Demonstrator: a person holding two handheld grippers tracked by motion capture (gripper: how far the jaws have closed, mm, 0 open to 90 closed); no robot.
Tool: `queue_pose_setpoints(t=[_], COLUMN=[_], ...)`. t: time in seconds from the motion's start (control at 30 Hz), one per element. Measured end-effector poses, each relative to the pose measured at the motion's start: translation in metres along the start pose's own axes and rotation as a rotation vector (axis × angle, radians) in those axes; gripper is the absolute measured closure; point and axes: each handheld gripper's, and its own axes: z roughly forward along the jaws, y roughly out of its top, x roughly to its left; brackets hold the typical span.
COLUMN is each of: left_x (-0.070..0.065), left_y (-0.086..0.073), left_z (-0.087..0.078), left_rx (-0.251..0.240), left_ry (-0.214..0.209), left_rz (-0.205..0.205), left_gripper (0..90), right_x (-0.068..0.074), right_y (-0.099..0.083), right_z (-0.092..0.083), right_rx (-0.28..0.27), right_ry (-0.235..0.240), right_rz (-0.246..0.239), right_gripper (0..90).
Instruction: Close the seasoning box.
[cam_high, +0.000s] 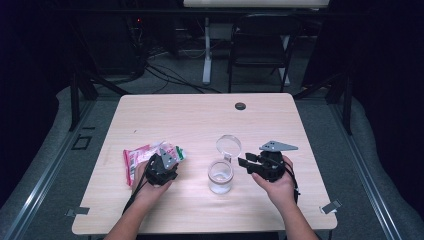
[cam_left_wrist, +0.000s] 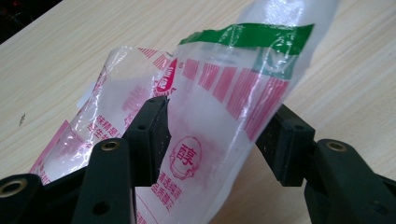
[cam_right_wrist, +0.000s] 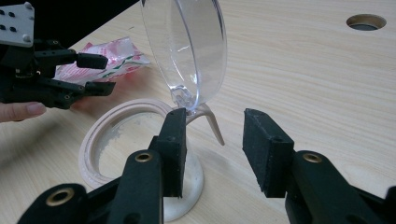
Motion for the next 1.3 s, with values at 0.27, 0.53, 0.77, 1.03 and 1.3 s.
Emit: queue_pose_setpoints(t=[0.27, 0.53, 0.77, 1.03, 1.3], left_x=[0.008, 0.019, 0.034, 0.049, 0.057], left_y=[-0.003, -0.007, -0.011, -0.015, -0.016], left_z=[0.006, 0.009, 0.009, 0.008, 0.003], left_rx=[0.013, 0.04, 0.049, 0.035, 0.01], left_ry=[0.018, 0.014, -0.015, -0.096, -0.129], left_rz=[-0.047, -0.12, -0.211, -0.323, -0.391], left_gripper=[54.9, 66.7, 76.0, 82.0, 87.2], right_x=[0.0, 0.0, 0.0, 0.0, -0.001], right_y=[-0.001, -0.001, -0.001, -0.002, -0.002], right_z=[0.002, 0.002, 0.002, 0.003, 0.003], right_rx=[0.004, 0.003, 0.005, 0.008, 0.008], right_ry=[0.003, 0.003, -0.001, 0.0, -0.002], right_rz=[-0.005, -0.006, -0.005, 0.003, -0.001], right_gripper=[59.5, 59.4, 59.3, 59.2, 58.9])
